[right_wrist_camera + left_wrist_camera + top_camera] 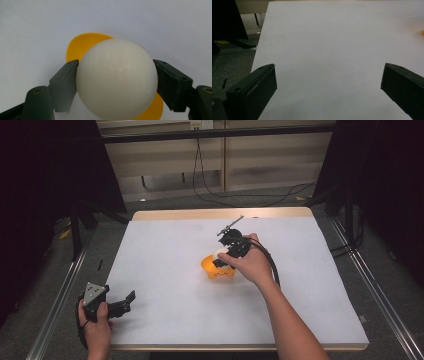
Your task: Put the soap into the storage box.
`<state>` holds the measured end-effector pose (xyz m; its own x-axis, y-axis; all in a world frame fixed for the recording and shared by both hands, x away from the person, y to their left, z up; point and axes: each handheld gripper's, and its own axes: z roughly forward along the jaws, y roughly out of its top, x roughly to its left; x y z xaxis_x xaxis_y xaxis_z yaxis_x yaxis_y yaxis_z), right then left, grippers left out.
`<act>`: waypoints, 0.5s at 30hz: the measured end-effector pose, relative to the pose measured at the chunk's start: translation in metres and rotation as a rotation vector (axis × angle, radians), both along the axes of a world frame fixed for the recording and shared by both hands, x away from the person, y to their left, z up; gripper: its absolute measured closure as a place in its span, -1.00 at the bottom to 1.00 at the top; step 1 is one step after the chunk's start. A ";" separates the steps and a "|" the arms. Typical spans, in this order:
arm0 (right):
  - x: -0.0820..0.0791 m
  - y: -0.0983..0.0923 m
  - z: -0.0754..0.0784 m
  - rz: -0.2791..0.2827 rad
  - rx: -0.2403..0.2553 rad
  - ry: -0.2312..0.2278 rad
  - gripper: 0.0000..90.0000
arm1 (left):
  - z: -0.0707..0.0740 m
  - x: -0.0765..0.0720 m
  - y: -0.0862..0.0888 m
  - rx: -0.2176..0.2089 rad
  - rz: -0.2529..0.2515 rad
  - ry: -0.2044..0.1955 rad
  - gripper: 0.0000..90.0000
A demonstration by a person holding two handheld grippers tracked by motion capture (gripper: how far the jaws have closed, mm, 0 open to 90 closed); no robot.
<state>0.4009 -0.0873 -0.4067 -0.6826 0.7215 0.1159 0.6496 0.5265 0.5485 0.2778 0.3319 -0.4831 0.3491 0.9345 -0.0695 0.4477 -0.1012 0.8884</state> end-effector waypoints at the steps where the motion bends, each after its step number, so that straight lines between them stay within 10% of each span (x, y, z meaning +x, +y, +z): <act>1: 0.000 0.001 0.000 -0.003 -0.001 0.001 -0.46 | 0.000 0.000 0.000 0.001 0.000 0.000 -1.00; 15: 0.000 0.005 -0.009 -0.058 0.005 0.013 -0.46 | 0.000 0.000 0.000 0.003 0.000 0.001 -1.00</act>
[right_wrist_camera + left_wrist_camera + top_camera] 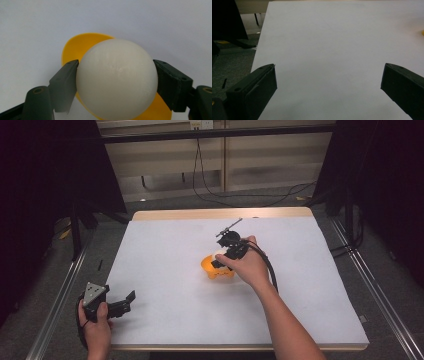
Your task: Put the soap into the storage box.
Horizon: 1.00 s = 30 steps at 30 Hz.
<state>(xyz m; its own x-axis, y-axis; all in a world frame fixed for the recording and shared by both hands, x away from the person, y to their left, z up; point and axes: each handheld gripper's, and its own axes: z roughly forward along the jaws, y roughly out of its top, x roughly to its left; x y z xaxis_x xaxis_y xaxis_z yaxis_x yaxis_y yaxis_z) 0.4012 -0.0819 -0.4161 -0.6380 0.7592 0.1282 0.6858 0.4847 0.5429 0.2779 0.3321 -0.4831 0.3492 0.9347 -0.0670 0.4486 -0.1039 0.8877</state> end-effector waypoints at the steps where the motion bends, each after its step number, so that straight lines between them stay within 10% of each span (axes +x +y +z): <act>1: 0.000 0.001 -0.001 -0.005 -0.001 0.001 -0.46 | 0.000 0.000 0.000 0.000 0.000 0.000 -1.00; 30: -0.003 -0.010 0.002 -0.035 0.042 -0.012 -0.69 | 0.000 0.000 0.000 0.000 -0.001 0.000 -1.00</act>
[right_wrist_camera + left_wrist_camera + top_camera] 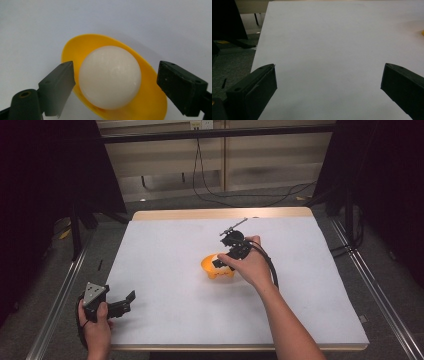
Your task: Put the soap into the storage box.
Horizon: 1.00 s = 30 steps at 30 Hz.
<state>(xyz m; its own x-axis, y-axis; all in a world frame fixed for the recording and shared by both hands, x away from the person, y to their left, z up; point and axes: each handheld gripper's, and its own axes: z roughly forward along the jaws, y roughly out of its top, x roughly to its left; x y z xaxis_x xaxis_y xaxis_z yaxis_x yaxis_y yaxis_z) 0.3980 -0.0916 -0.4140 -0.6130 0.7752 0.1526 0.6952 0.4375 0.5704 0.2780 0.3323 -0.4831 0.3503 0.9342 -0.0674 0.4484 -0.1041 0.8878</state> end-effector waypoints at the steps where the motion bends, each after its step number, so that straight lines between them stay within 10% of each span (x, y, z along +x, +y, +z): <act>1: 0.000 0.000 0.000 0.000 0.000 0.000 -0.69 | 0.000 0.000 0.000 0.002 -0.001 0.000 -1.00; 30: -0.030 -0.063 -0.009 -0.092 0.031 -0.033 -0.66 | 0.000 0.000 -0.001 0.007 0.003 0.002 -1.00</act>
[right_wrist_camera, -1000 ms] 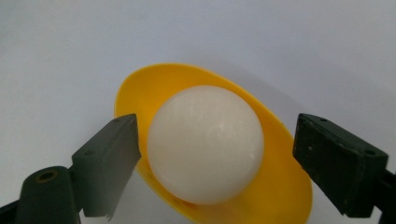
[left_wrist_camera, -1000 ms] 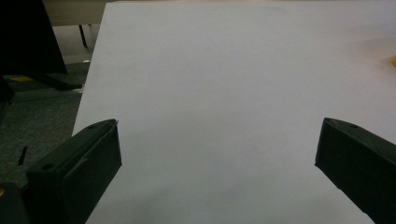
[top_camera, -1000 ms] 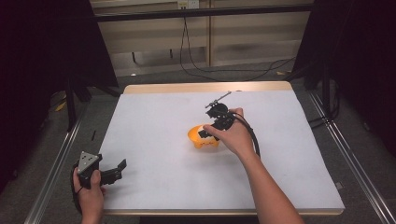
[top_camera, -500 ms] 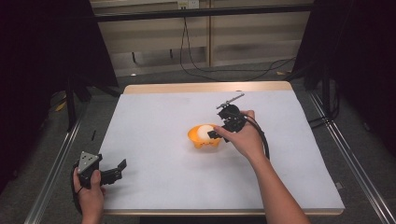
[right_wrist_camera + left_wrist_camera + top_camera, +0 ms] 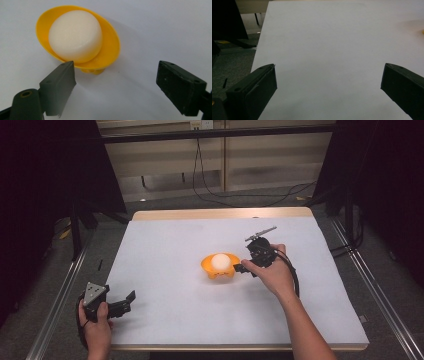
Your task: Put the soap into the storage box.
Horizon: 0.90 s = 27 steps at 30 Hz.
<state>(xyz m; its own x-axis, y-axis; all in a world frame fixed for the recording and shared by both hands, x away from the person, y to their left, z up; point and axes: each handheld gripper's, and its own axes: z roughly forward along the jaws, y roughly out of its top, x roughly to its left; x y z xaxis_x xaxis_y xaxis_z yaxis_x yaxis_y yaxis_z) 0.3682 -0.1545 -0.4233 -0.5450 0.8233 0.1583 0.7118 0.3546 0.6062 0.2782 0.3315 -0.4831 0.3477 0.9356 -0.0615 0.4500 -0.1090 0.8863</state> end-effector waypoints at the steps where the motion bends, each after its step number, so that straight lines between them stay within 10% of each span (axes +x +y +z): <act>1: -0.001 -0.003 0.000 -0.001 -0.003 -0.003 -0.66 | 0.000 0.000 0.000 0.000 0.000 0.000 -1.00; 27: -0.034 -0.060 -0.017 -0.073 0.005 -0.030 -0.65 | 0.000 0.000 -0.001 0.001 0.000 -0.001 -1.00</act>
